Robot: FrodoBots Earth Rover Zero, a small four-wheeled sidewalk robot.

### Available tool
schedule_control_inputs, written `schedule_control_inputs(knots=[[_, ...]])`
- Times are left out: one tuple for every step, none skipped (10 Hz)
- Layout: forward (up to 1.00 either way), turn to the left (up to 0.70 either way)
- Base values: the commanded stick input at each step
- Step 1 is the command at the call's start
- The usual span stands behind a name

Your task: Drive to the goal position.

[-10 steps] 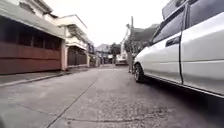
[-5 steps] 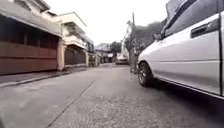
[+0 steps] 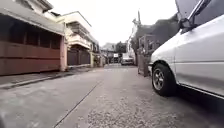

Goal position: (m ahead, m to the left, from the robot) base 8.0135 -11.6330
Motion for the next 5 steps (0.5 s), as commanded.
schedule_control_inputs(knots=[[1.00,0.00],[1.00,0.00],[1.00,0.00],[1.00,0.00],[1.00,0.00]])
